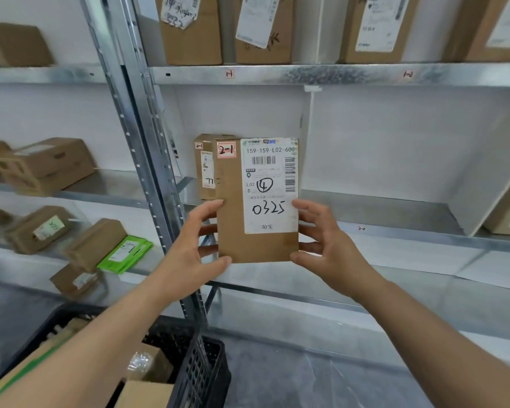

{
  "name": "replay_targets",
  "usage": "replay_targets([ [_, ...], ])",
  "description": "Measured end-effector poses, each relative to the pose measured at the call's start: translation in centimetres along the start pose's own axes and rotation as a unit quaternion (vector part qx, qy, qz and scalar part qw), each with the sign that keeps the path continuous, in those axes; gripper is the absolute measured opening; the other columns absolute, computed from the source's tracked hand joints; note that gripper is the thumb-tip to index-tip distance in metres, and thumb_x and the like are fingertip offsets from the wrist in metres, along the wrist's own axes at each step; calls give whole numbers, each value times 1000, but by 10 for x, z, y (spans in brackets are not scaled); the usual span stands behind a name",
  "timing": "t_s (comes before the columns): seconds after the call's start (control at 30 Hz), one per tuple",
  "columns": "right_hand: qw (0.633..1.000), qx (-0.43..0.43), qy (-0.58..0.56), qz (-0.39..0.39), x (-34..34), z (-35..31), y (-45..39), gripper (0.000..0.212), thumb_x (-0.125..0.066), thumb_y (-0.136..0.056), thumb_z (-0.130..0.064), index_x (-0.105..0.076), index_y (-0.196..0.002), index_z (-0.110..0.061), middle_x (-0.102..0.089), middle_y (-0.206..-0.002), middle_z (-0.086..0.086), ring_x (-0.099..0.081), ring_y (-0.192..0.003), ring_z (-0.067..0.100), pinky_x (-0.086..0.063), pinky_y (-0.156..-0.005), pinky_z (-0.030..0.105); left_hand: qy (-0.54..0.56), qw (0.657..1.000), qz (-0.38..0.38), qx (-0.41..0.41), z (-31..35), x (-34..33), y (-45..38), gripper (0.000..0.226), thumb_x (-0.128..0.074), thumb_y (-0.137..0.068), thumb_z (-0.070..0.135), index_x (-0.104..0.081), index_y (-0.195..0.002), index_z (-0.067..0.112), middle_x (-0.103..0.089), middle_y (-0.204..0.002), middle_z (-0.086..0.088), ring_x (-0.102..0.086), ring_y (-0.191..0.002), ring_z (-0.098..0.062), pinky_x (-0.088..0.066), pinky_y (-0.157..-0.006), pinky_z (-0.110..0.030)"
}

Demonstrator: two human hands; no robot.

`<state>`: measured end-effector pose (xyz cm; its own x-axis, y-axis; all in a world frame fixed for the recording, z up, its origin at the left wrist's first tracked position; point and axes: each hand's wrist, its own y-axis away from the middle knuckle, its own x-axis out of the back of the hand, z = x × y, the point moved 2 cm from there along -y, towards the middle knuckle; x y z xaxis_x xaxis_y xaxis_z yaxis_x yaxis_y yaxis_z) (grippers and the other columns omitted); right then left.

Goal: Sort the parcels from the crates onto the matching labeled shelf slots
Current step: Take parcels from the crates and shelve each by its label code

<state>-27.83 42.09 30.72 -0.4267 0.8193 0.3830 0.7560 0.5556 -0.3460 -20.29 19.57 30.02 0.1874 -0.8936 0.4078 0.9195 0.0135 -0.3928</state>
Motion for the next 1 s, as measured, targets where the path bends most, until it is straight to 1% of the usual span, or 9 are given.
replay_targets([
  [0.13, 1000, -18, 5, 18, 1, 15, -11, 76, -65, -81, 7, -35, -120, -52, -47, -124, -23, -53, -114, -5, -48, -86, 13, 16, 1000, -15, 5, -18, -4, -20, 90, -66, -81, -5, -27, -120, 66, -37, -131, 22, -45, -123, -1, -50, -93, -24],
  [0.27, 998, -35, 36, 37, -1, 33, -29, 76, -66, -81, 5, -35, -120, -52, -47, -121, -29, -51, -116, -7, -48, -86, 12, 14, 999, -32, 6, -44, -6, -46, 91, -67, -81, -3, -24, -118, 68, -36, -130, 26, -43, -122, 5, -47, -97, -22],
  [0.33, 997, -42, 48, 50, -3, 44, -41, 78, -66, -81, 5, -33, -120, -54, -46, -123, -29, -51, -117, -5, -48, -88, 14, 18, 999, -43, 12, -59, -6, -62, 91, -68, -81, -1, -23, -119, 68, -35, -129, 28, -43, -122, 3, -47, -100, -27],
  [0.43, 994, -55, 61, 68, -6, 62, -62, 80, -67, -81, 5, -33, -121, -56, -46, -126, -28, -50, -118, -5, -49, -90, 17, 22, 998, -55, 23, -84, -4, -88, 90, -69, -81, 1, -22, -123, 64, -37, -134, 23, -42, -125, 1, -46, -102, -34],
  [0.67, 989, -66, 93, 89, -17, 102, -119, 77, -67, -83, 2, -30, -119, -55, -40, -123, -36, -46, -114, -14, -46, -91, 11, 24, 997, -68, 33, -142, 1, -147, 93, -70, -80, 0, -21, -118, 70, -36, -131, 27, -43, -126, -5, -45, -104, -38],
  [0.73, 989, -64, 96, 96, -21, 114, -133, 77, -66, -82, 3, -31, -119, -54, -40, -123, -36, -45, -114, -16, -46, -90, 10, 29, 997, -64, 37, -157, 2, -159, 94, -69, -80, -2, -21, -115, 71, -38, -130, 24, -46, -124, -10, -45, -104, -38],
  [0.83, 986, -59, 113, 109, -27, 136, -155, 75, -67, -82, 4, -34, -119, -52, -40, -122, -37, -47, -114, -12, -45, -88, 8, 25, 997, -65, 29, -182, 2, -180, 97, -68, -80, -5, -21, -111, 74, -37, -135, 12, -46, -126, -15, -45, -104, -39],
  [0.93, 981, -50, 144, 121, -34, 155, -174, 70, -67, -83, 2, -34, -120, -47, -43, -124, -31, -47, -114, -8, -43, -86, 4, 24, 998, -61, 13, -205, 1, -198, 96, -68, -80, -6, -21, -112, 71, -35, -133, 17, -44, -129, -14, -47, -101, -34],
  [1.0, 976, -44, 165, 132, -39, 168, -184, 66, -67, -84, 1, -33, -121, -43, -44, -125, -24, -47, -112, -6, -41, -83, 0, 22, 998, -66, 10, -220, 0, -208, 93, -68, -80, -6, -21, -114, 67, -35, -134, 16, -43, -129, -14, -47, -101, -30],
])
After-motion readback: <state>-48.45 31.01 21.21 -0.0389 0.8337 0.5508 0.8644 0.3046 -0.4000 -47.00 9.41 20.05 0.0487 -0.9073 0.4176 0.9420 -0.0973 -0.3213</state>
